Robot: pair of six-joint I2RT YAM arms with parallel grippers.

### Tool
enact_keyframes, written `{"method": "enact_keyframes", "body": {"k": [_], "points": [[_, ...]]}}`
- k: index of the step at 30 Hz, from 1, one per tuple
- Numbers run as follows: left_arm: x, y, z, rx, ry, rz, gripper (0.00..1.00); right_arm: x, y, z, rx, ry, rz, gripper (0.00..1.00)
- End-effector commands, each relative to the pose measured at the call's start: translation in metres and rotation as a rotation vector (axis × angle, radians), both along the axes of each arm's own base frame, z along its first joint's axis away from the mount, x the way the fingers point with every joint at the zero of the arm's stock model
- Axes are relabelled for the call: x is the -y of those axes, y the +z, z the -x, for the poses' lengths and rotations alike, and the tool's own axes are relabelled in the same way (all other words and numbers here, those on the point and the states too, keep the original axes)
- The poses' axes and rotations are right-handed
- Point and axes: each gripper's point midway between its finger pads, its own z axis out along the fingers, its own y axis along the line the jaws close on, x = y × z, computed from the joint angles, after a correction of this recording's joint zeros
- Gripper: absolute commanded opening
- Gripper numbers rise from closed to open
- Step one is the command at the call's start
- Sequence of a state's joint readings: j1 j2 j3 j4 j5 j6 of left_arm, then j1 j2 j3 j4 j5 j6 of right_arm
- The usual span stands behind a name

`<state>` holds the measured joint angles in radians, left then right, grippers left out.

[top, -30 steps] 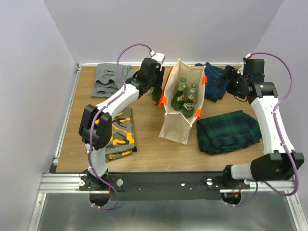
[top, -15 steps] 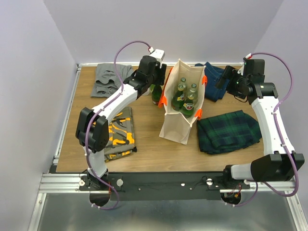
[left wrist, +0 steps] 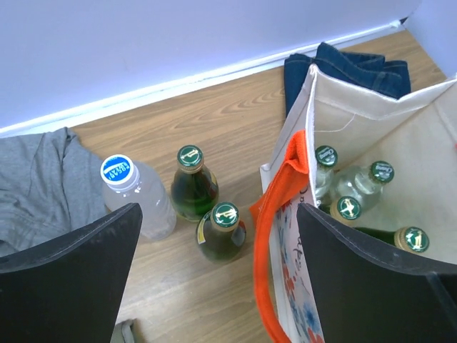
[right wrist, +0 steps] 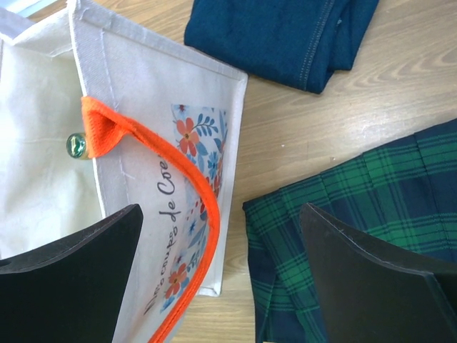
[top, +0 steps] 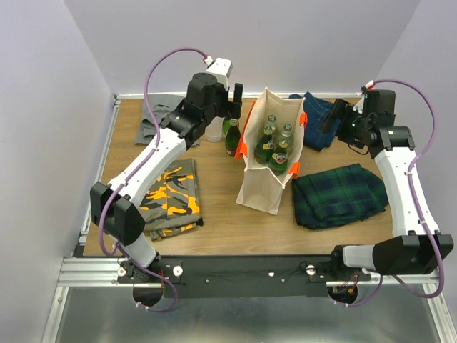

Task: Take the beverage out of the canvas bag
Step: Take out the drink from the canvas bag.

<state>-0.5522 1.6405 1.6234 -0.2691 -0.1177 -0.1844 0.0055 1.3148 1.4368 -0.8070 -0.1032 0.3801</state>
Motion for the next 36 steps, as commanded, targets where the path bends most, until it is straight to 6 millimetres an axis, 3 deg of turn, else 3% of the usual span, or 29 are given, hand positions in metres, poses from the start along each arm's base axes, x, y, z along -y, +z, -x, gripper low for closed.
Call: {"method": "enact_keyframes", "body": {"k": [1,7,12,15,16,18,19,26,36], "points": [[0.006,0.039,0.023,0.007,-0.086,0.021,0.99,-0.007,0.006,0.007,0.028,0.052,-0.014,1.0],[0.032,0.067,0.049,-0.055,-0.255,0.072,0.99,-0.009,0.005,0.012,0.032,0.054,-0.024,1.0],[0.054,0.077,0.073,-0.049,-0.361,0.067,0.99,-0.01,0.004,0.014,0.027,0.056,-0.026,1.0],[0.066,0.07,0.082,-0.085,-0.403,0.063,0.99,-0.009,0.006,0.015,0.036,0.052,-0.029,1.0],[0.069,0.058,0.082,-0.124,-0.413,0.047,0.99,-0.009,0.006,0.015,0.036,0.051,-0.028,1.0],[0.076,0.054,0.086,-0.144,-0.441,0.028,0.99,-0.009,0.008,0.016,0.044,0.045,-0.031,1.0],[0.081,0.04,0.089,-0.186,-0.452,0.0,0.99,-0.009,0.009,0.016,0.047,0.045,-0.033,1.0],[0.106,0.032,0.106,-0.174,-0.529,-0.016,0.99,-0.008,0.015,0.017,0.074,0.035,-0.032,1.0],[0.125,0.017,0.106,-0.212,-0.566,-0.032,0.99,-0.003,0.018,0.017,0.086,0.012,-0.016,1.0]]}}
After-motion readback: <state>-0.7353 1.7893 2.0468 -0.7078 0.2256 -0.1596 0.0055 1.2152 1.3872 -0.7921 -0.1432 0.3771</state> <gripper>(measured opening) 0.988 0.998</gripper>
